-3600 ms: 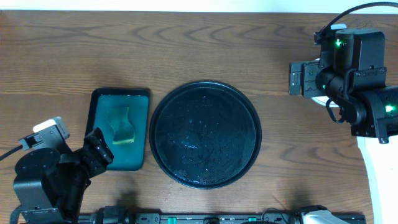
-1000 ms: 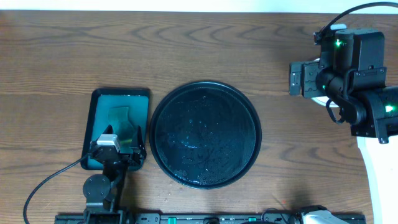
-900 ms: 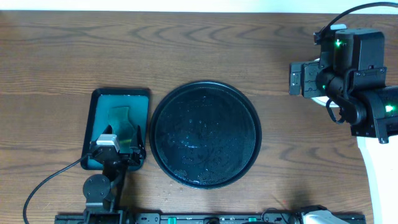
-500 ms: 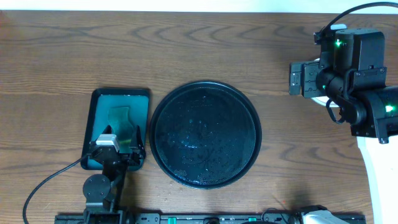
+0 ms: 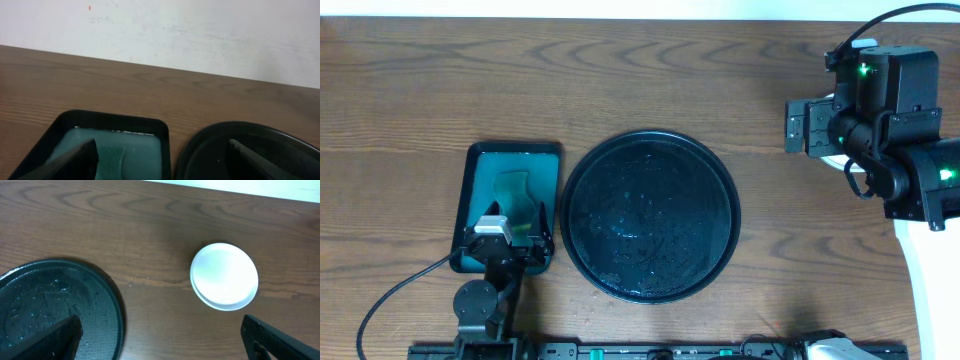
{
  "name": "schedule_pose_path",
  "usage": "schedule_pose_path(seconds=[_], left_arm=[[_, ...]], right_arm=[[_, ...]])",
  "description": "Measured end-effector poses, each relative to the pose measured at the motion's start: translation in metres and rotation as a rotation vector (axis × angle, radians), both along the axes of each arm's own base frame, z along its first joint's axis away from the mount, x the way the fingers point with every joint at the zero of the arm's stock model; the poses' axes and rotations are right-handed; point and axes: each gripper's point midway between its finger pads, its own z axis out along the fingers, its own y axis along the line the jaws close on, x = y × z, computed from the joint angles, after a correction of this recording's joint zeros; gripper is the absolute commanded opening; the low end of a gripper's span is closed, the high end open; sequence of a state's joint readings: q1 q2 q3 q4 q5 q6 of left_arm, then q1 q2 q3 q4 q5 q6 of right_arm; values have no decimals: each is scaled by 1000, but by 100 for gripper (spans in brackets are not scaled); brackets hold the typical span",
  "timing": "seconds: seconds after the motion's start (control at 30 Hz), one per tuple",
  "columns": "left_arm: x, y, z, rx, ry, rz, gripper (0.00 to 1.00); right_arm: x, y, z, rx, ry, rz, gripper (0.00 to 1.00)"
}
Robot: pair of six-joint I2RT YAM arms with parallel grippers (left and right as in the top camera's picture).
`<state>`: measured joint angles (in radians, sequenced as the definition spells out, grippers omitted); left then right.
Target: Clean dirty plates on tray and stack at the side
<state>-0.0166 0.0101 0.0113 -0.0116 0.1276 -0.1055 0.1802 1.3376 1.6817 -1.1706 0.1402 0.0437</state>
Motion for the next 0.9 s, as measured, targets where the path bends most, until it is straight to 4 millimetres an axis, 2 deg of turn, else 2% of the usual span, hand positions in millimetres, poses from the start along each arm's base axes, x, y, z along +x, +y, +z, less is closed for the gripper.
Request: schedule_pose_path(seconds=[0.43,0.57,0.7,0.83,0.87,0.9], left_arm=[[0,0,0,0,0,0,81],[0,0,0,0,0,0,81],[0,0,0,0,0,0,82],[0,0,0,0,0,0,81],[0,0,0,0,0,1,81],[0,0,0,0,0,1,81]], right_arm=[[0,0,0,0,0,0,99],[-6,-1,8,5,-26,0,99],[-31,-6,39,22,-129,-1,99],[-74,-15,81,47,-288,-7,99],[-95,-21,98,56,-358,-15,99],[-101,-23,102,58,-377,-18,99]])
